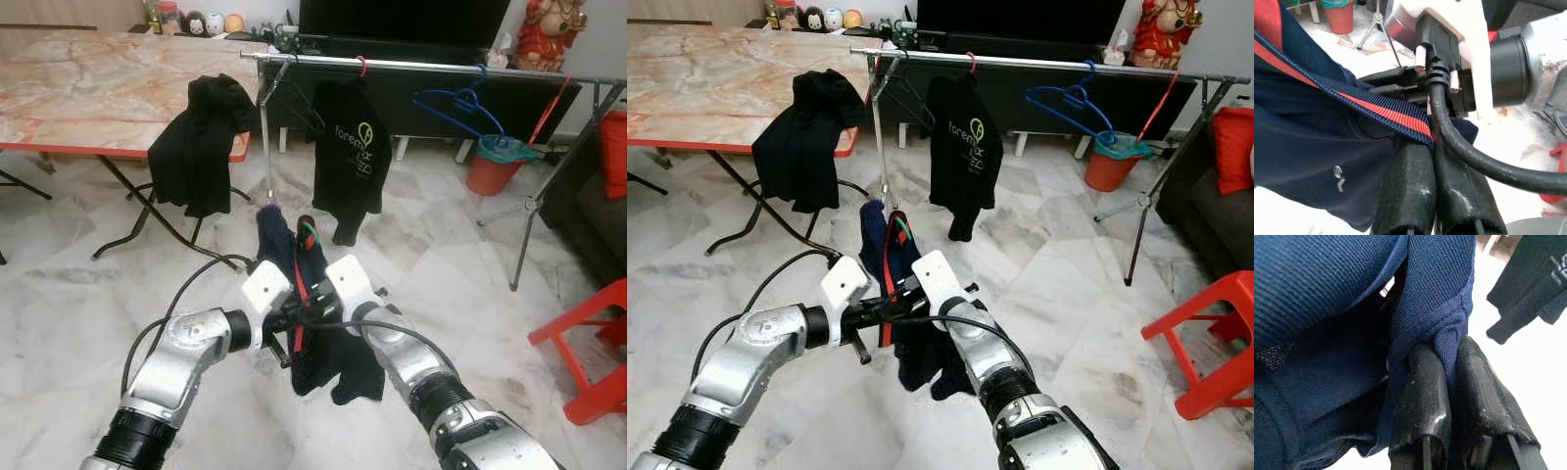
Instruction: Hang hanger
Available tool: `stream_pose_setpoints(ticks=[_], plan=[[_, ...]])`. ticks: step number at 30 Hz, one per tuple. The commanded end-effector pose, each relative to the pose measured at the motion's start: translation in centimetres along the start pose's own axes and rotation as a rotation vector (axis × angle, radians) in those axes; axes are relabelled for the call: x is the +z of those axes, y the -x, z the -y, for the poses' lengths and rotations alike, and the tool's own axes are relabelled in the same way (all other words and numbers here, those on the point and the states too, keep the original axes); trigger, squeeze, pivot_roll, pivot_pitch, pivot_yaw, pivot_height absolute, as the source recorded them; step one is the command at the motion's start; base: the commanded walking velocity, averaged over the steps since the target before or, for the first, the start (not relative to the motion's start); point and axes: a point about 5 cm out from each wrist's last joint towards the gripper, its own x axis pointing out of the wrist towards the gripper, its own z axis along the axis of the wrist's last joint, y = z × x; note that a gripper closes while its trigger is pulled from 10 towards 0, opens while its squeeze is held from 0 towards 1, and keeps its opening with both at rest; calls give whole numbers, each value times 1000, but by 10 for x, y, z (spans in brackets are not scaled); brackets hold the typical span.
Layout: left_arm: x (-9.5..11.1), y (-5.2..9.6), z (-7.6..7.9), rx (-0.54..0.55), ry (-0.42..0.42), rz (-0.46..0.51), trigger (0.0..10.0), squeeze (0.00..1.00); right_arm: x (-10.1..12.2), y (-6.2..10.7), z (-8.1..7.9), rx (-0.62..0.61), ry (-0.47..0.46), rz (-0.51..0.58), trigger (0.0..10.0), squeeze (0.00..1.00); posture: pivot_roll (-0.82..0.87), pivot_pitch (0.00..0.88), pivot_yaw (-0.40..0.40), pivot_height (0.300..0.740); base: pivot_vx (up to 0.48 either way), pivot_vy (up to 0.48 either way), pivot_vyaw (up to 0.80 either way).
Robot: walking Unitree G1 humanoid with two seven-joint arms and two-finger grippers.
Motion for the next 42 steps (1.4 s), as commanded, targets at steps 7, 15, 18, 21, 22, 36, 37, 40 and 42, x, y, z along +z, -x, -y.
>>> stream_pose_setpoints(ticks=[7,15,18,21,22,36,37,40,42], plan=[[-9,-20,8,34,12,-17,10000,0,36,-4,-3,50,-4,163,10000,0,-38,0,-61,740,0,0,0],[-12,-27,12,56,17,-9,10000,1000,34,-3,-4,88,13,165,10000,0,-43,0,-62,740,0,0,0],[-14,-27,13,44,11,-14,10000,1000,35,-3,-3,91,13,170,10000,0,-43,0,-62,740,0,0,0],[-15,-26,15,5,10,-10,10000,1000,35,-3,-2,92,13,174,10000,0,-42,0,-62,740,0,0,0],[-14,-25,16,1,5,-9,10000,1000,36,-3,-2,96,5,181,10000,0,-42,0,-62,740,0,0,0],[1,-7,6,-10,-5,72,10000,1000,38,4,13,111,80,259,10000,0,-39,0,-62,740,0,0,0],[2,-4,4,-8,-10,77,10000,1000,38,5,14,128,88,272,10000,0,-39,0,-62,740,0,0,0],[6,11,-13,62,-41,86,10000,0,34,11,23,170,165,278,10000,0,-37,0,-62,740,0,0,0],[7,21,-18,74,-49,84,10000,0,31,14,29,186,184,274,10000,0,-40,0,-63,740,0,0,0]])
